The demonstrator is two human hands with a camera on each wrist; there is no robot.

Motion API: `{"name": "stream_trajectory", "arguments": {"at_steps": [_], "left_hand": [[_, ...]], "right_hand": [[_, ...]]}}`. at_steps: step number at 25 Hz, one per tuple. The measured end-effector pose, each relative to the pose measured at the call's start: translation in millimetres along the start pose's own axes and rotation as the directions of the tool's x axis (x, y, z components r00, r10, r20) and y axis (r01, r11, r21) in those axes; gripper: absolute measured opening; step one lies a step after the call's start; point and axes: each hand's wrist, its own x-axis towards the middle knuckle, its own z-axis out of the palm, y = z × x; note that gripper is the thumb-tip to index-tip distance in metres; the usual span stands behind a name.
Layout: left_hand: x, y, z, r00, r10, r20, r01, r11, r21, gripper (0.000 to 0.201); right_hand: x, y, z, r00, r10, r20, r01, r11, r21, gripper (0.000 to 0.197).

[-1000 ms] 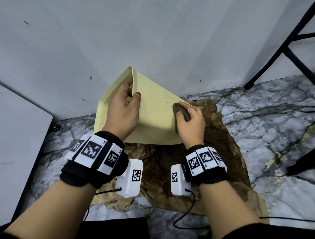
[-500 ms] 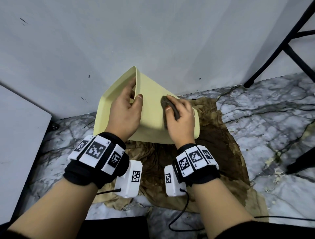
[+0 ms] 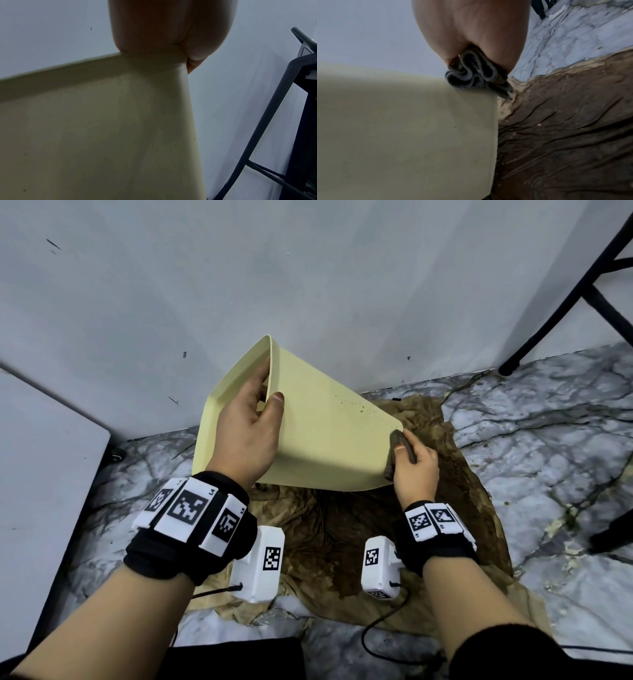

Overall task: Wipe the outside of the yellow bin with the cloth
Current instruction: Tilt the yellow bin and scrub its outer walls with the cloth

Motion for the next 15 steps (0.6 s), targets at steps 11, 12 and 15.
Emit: {"name": "stream_trajectory", "arguments": {"at_steps": [11,12,15], "left_hand": [[-0.9,4.5,2.7,1.0,0.004,-0.031,-0.003,0.999,0.042,0.045],[-0.7,3.9,2.3,0.999,0.009,-0.036,-0.007,0.998,0.054,0.045],[0.5,5.7,-1.8,1.0,-0.009,-0.011,0.01,0.998,0.069,0.043]], "right_hand": [[-72.5,-94.1,50.1,0.912,-0.406,0.062,0.398,0.911,0.11,0.034],[-78.0,-98.2,53.6,0.892,-0.448,0.056,0.439,0.89,0.124,0.034],[-83.5,-100.7,56.4,0.861,-0.506,0.055,0.497,0.859,0.121,0.037]]}}
